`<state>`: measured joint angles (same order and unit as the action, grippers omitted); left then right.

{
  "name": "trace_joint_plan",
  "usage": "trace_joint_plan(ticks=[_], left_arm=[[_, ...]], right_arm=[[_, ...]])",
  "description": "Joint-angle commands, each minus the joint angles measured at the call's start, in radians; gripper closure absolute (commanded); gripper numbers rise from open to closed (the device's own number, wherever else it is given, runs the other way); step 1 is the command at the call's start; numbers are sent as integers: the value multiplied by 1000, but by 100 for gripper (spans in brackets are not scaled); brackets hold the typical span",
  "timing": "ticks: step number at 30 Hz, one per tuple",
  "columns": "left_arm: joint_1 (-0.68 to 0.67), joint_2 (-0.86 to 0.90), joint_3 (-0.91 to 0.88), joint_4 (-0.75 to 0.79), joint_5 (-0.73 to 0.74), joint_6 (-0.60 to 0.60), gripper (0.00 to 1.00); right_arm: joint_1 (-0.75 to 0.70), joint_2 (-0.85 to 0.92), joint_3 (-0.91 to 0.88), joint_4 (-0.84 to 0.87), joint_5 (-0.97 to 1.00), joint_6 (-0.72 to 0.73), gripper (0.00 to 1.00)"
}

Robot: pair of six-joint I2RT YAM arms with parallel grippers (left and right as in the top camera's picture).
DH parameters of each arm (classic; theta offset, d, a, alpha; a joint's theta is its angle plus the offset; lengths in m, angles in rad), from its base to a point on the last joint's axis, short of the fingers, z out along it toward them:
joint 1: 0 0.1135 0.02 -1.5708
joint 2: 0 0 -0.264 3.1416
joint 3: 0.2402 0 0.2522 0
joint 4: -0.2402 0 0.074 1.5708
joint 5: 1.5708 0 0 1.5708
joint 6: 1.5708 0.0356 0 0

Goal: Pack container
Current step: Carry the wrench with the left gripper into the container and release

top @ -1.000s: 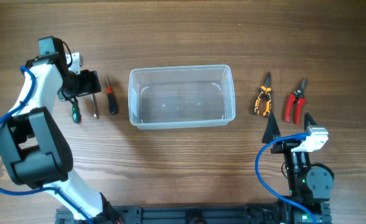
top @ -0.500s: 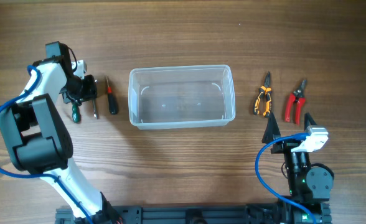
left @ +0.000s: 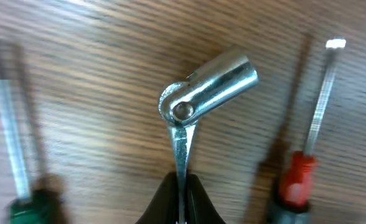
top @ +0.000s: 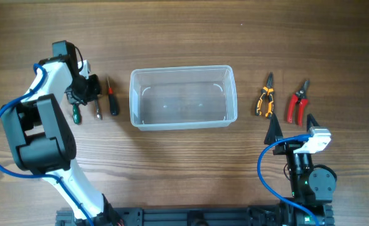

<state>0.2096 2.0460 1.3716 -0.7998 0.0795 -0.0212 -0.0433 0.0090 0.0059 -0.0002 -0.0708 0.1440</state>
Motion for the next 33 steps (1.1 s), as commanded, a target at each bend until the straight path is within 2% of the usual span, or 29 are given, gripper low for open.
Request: trace_joint_plan(ticks=[1, 7, 9, 11, 14, 21, 22, 25, 33], left_arm=[[1, -84, 51, -3, -180, -9, 96], [-14, -312, 99, 30, -214, -9, 96], [-42, -396, 99, 54, -107, 19, 96], [-90, -455, 99, 72, 76, 141, 96], [-211, -497, 99, 82, 256, 328, 96], [-562, -496, 99, 42, 290, 726, 96], [-615, -490, 98, 27, 276, 769, 96], [-686, -428, 98, 4, 212, 779, 96], [-694, -25, 98, -1, 162, 799, 96]], right_arm=[[-5, -6, -1, 3, -5, -10, 0], [-5, -6, -1, 3, -5, -10, 0], [-5, -6, -1, 3, -5, -10, 0], [-5, -6, -1, 3, -5, -10, 0], [-5, -6, -1, 3, -5, -10, 0], [-5, -6, -1, 3, -5, -10, 0], [-5, -6, -1, 3, -5, -10, 0], [-5, -6, -1, 3, -5, -10, 0], [-5, -6, -1, 3, -5, -10, 0]])
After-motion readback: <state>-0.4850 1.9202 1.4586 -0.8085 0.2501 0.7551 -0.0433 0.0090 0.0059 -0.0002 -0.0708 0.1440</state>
